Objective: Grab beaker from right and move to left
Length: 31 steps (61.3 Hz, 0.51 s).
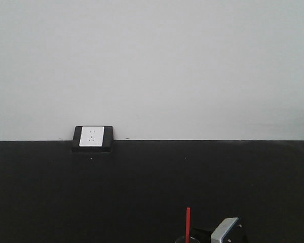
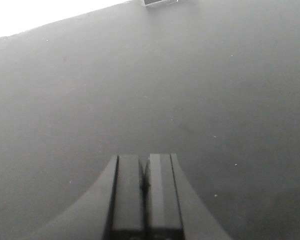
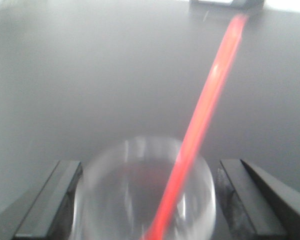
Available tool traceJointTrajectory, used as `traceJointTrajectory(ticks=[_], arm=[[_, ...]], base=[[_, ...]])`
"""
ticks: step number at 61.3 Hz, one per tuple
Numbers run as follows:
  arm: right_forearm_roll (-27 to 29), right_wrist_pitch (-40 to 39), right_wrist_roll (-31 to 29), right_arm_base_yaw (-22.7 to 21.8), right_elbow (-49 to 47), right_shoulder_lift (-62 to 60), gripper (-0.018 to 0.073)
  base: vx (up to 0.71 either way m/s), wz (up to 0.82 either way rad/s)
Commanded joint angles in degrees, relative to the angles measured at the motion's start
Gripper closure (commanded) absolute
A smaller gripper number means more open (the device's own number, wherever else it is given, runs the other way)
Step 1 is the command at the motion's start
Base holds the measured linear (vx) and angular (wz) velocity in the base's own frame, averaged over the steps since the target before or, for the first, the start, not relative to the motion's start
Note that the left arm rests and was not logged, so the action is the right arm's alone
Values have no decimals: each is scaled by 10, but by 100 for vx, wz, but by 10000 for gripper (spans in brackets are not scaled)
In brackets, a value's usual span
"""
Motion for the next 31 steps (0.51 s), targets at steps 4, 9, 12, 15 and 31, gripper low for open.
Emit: traceJointTrajectory(ticks=[4,9,12,15,31], arm=[[35,-43,-8,14,-27,-9,-25],[36,-48,-8,18,-28,3,-20],[35,-48,-8,18,-28,8,-19],[35,-48,-8,18,-26,10,-19],[46,-58,-11,18,-26,10,-19]], base=[[0,0],[0,0],[0,0],[0,0],[0,0]])
